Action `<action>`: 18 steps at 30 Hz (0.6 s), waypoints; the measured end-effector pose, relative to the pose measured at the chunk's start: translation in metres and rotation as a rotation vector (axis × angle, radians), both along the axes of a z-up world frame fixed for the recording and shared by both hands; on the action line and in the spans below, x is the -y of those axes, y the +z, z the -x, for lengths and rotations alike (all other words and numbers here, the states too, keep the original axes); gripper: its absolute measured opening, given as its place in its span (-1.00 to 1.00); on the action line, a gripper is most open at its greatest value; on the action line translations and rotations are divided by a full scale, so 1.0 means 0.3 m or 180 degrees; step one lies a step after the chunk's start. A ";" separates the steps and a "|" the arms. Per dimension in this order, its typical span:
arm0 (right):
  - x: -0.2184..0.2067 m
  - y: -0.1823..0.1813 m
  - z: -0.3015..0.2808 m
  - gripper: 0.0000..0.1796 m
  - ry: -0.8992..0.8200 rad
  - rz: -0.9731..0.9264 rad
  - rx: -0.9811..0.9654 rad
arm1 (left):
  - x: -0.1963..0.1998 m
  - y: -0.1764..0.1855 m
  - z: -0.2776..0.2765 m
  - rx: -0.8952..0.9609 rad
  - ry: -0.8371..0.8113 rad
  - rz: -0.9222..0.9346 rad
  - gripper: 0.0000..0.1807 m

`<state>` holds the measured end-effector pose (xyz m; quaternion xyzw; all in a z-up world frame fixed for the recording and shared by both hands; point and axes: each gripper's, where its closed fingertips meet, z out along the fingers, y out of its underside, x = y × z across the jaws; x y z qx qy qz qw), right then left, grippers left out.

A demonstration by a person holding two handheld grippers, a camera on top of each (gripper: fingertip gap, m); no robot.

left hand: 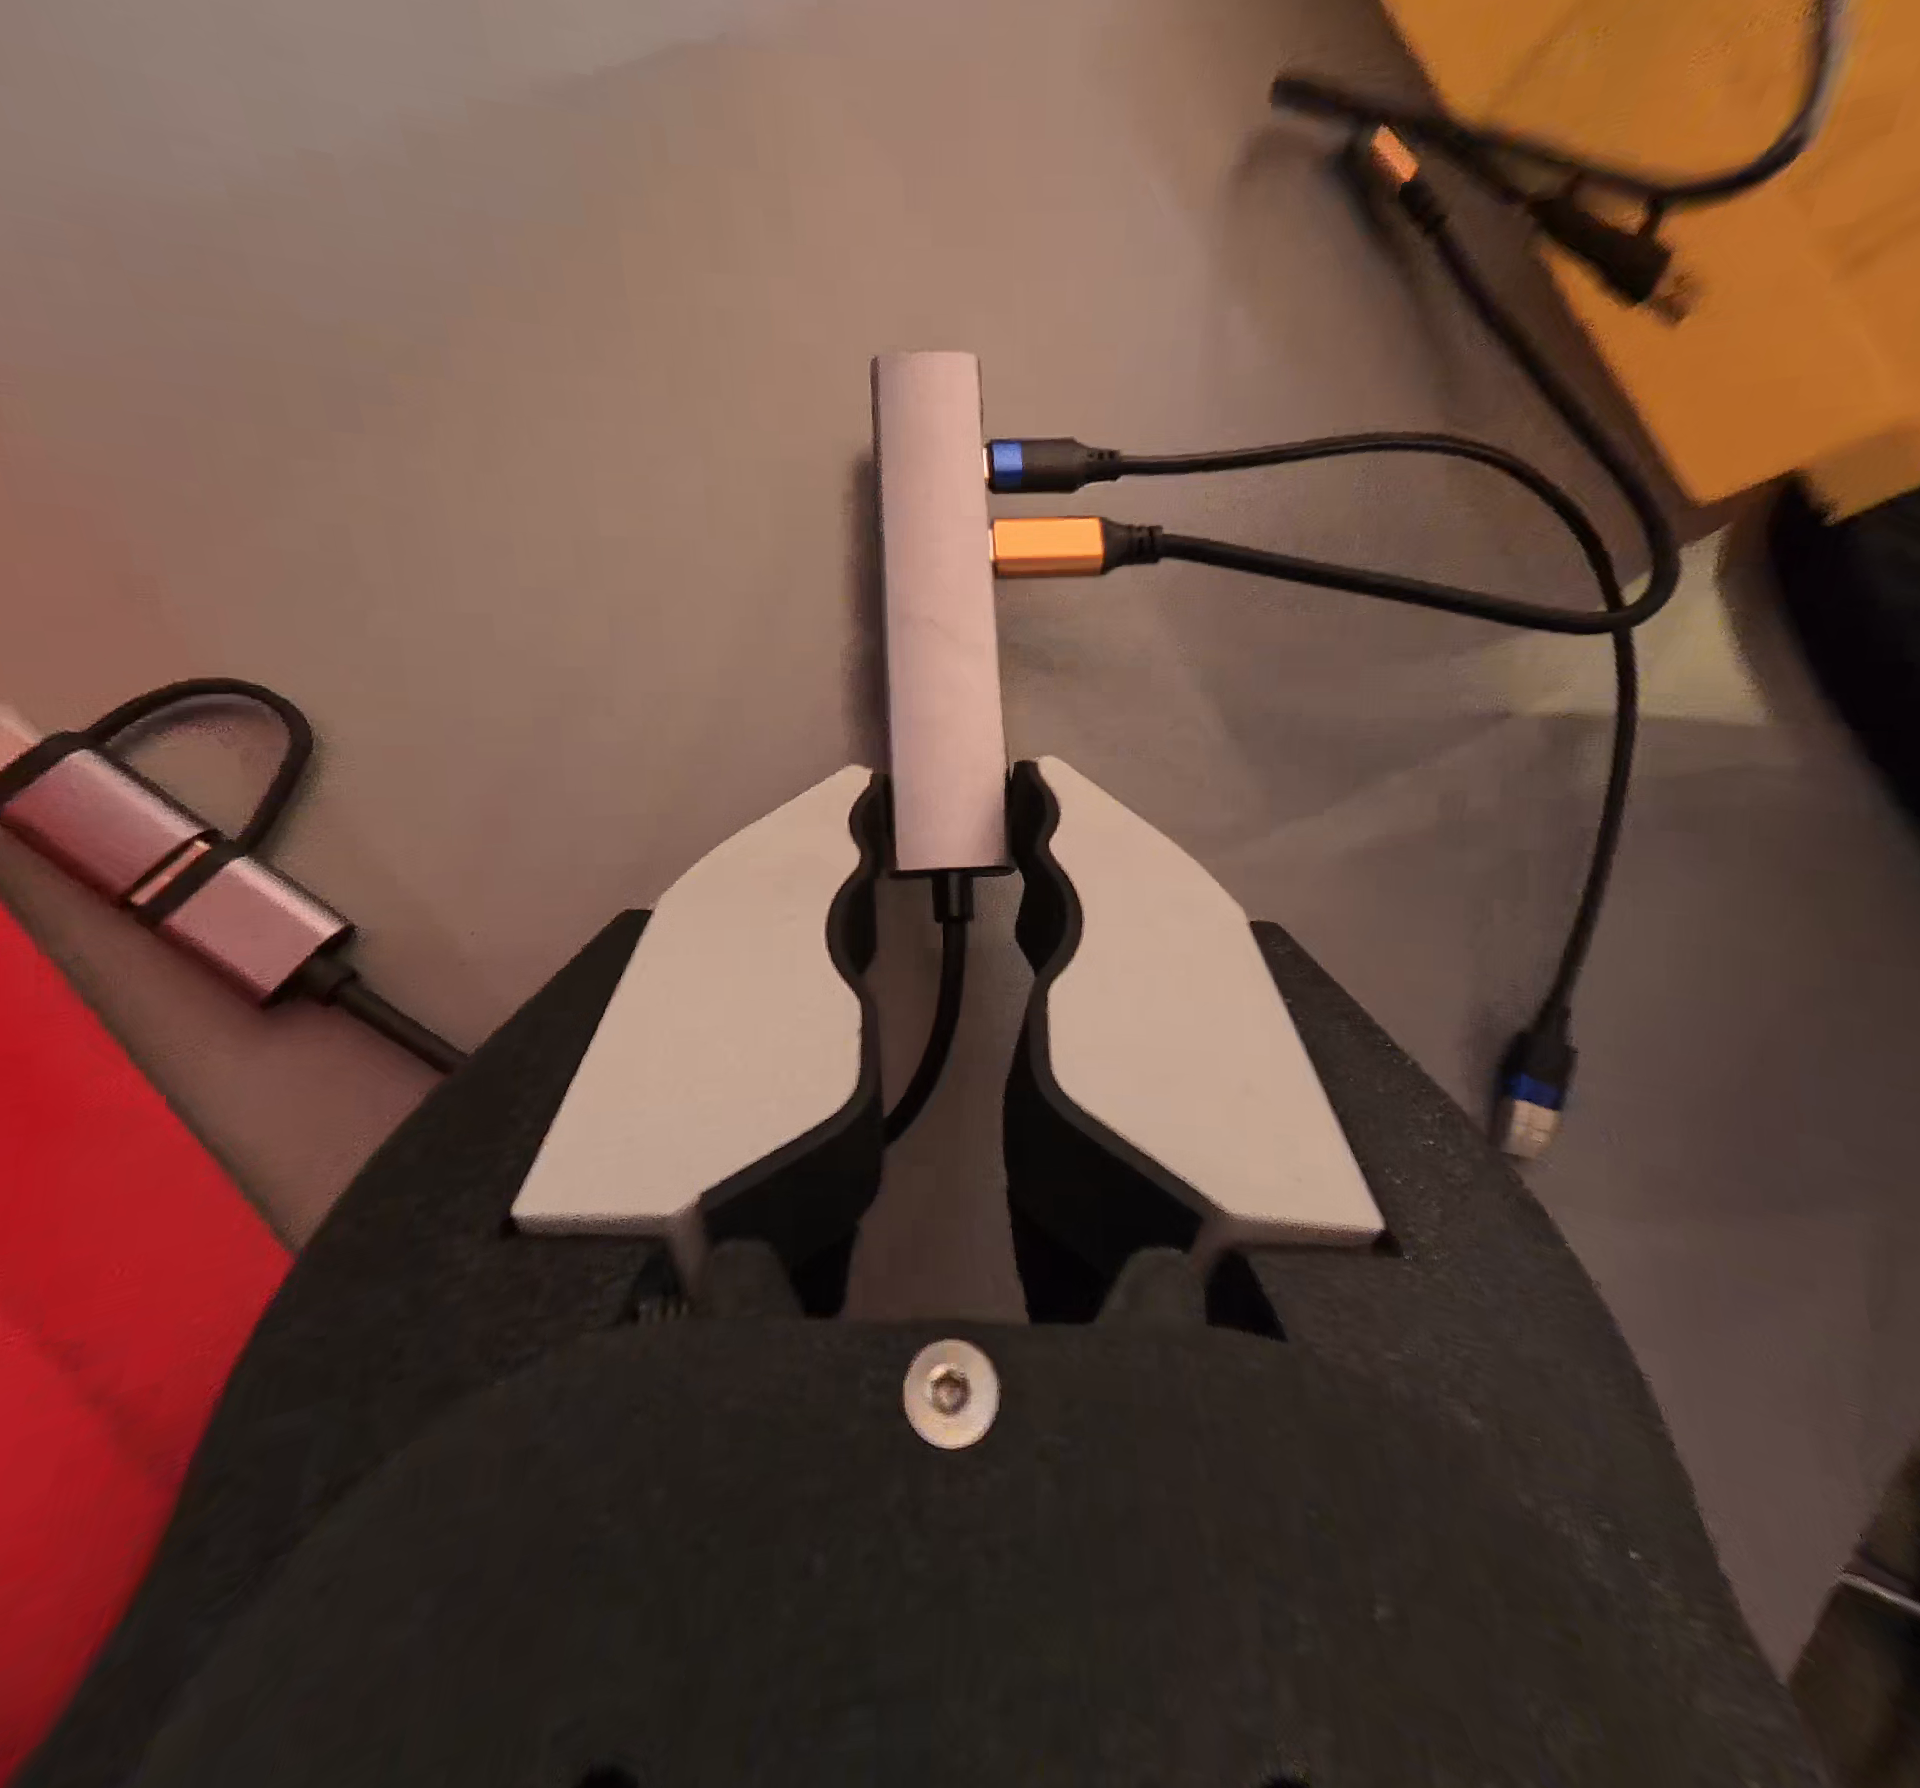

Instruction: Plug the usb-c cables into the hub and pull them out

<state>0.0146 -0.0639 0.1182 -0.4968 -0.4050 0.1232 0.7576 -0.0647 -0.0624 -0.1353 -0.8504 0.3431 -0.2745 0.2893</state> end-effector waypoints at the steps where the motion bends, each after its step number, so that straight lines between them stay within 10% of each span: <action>1: -0.008 -0.021 0.023 -0.86 0.0001 0.0088 0.0023 | -0.007 0.022 0.005 0.0113 0.0056 -0.0016 -0.76; 18: 0.036 0.136 -0.117 -0.86 -0.0184 0.0379 -0.0579 | -0.039 0.398 0.075 0.1528 0.0391 -0.0515 -0.75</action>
